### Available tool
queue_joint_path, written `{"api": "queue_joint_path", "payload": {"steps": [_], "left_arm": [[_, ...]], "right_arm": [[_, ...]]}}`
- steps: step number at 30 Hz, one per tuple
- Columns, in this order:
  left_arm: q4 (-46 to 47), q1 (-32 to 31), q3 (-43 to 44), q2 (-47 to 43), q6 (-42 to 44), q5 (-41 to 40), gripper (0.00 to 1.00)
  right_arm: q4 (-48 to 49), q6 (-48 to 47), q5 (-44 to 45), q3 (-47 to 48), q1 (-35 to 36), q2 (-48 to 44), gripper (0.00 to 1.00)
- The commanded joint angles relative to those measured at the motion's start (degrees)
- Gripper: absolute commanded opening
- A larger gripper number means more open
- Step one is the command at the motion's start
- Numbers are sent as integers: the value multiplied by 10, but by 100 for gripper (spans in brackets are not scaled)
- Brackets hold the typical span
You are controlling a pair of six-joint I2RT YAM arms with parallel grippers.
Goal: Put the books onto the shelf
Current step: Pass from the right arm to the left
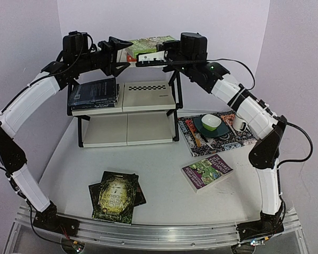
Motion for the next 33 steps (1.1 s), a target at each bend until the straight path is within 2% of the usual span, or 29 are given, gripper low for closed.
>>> {"api": "queue_joint_path", "payload": {"steps": [1,12,15,18,20,22,25,27,29,33], "left_arm": [[48,1,27,-2,-22,8,76],[74,1,31,12,-40,3,34],[76,1,33,12,-37,-1,22],[77,1,38,16,-39,1,19],[77,1,39,16,-40,-1,19],[77,1,38,15,-39,-6,23],[77,1,38,15,-40,-6,53],[77,1,37,15,-42,-3,67],[77,1,34,15,-47,2,72],[77,0,25,15,-53,0,74]], "right_arm": [[91,9,5,4,5,-42,0],[94,8,5,-1,6,-45,0],[99,9,4,-10,6,-49,7],[101,10,4,-16,6,-53,11],[103,13,2,-21,6,-56,17],[104,15,0,-26,6,-60,13],[101,18,1,-28,6,-63,8],[99,18,0,-25,6,-61,8],[98,18,0,-23,6,-58,8],[98,22,0,-20,6,-56,9]]}}
